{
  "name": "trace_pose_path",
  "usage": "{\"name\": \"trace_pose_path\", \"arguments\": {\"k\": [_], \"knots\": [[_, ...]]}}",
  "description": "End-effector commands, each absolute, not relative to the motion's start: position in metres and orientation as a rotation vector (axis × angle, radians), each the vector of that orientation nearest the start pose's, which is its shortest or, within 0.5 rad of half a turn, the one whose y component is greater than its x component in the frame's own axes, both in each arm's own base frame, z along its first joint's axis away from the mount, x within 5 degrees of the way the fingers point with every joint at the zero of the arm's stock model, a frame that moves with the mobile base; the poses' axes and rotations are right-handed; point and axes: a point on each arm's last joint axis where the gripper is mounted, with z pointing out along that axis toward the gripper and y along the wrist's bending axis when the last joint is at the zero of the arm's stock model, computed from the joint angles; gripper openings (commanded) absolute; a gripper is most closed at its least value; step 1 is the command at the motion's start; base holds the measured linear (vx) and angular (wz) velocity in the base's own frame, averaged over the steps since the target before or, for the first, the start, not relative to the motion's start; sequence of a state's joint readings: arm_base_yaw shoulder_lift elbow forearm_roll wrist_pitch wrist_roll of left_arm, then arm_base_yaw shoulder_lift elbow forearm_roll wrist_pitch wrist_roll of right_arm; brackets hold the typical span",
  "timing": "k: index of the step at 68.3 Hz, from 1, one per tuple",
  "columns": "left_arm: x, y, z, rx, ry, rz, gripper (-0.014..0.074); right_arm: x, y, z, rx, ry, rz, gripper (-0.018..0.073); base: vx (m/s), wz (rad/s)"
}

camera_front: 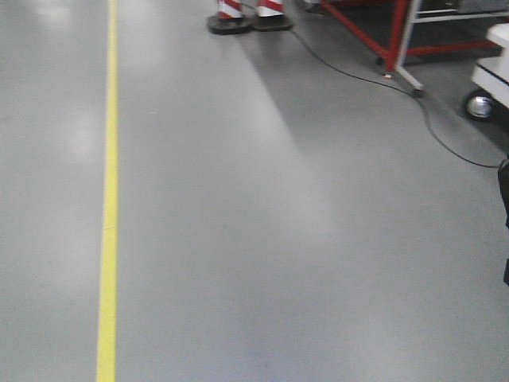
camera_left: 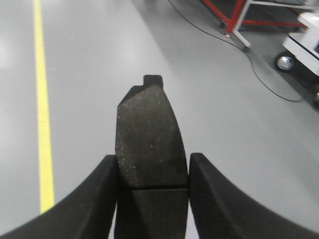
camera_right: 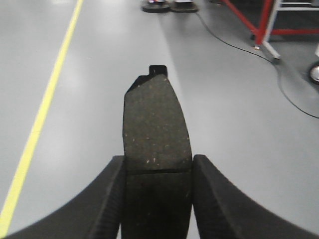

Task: Move and align brake pads A on conveyor
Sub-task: 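Drive the base away from the table carrying both brake pads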

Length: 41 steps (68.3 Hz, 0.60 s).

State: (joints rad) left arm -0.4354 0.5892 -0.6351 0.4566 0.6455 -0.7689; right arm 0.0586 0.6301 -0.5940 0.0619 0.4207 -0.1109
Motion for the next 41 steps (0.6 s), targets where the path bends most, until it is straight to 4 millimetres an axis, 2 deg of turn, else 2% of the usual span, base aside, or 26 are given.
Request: {"name": "trace_pose_path", "arguments": {"k": [1, 16, 41], "knots": [[0.1128, -0.0282, 0.3434, -0.087, 1.923, -0.295, 0.0181, 0.1304, 0.0095, 0.3411, -0.12, 1.809, 0.019, 0.0078, 0.08, 0.61], [0.1126, -0.0281, 0.3435, -0.087, 1.922, -0.295, 0.0181, 0.1304, 0.0095, 0.3411, -0.12, 1.809, 0.019, 0.0078, 0.09, 0.47], [0.1126, -0.0281, 0.3435, -0.087, 1.922, -0.295, 0.0181, 0.1304, 0.0095, 0.3411, -0.12, 1.809, 0.019, 0.0078, 0.17, 0.28]]}}
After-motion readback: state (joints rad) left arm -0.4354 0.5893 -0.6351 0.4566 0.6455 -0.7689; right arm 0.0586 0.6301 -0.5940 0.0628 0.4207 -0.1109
